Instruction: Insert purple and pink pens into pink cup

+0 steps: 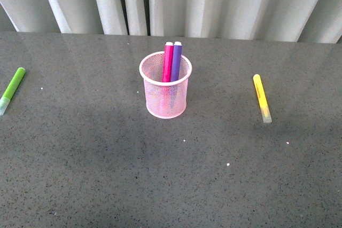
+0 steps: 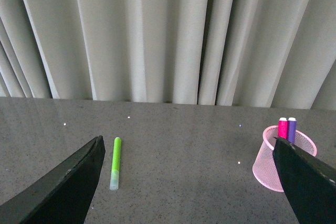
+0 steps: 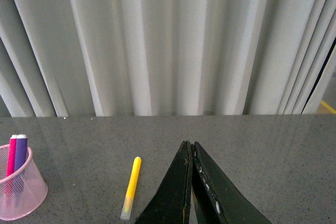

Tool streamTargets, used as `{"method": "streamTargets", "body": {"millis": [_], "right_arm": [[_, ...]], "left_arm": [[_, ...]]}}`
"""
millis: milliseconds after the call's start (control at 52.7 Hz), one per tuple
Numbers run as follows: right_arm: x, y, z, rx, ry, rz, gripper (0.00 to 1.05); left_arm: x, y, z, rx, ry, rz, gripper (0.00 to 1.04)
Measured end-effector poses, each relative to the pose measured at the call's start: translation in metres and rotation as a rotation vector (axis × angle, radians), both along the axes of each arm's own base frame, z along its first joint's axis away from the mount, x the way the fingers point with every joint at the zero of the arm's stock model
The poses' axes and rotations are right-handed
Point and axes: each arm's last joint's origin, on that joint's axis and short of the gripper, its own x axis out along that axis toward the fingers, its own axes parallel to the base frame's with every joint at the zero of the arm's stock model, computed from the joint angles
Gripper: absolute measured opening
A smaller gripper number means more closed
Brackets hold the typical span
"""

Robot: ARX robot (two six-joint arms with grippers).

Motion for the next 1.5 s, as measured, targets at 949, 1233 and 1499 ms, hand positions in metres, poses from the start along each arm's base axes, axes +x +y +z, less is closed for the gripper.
{"method": "streamTargets", "body": {"millis": [949, 1233, 1499], "right_arm": [[-0.027, 0.000, 0.004, 0.000, -0.018, 0.000, 0.03], [-0.038, 0.000, -0.001, 0.001, 0.017, 0.000, 0.03], [-0.041, 0.000, 0.001, 0.001, -0.012, 0.000, 0.03]], "left_arm": [[0.000, 0.000, 0.000, 0.000, 0.000, 0.000, 0.98], [0.000, 0.000, 0.000, 0.000, 0.000, 0.000, 0.98], [0.000, 0.000, 0.000, 0.000, 0.000, -0.001, 0.98]]}}
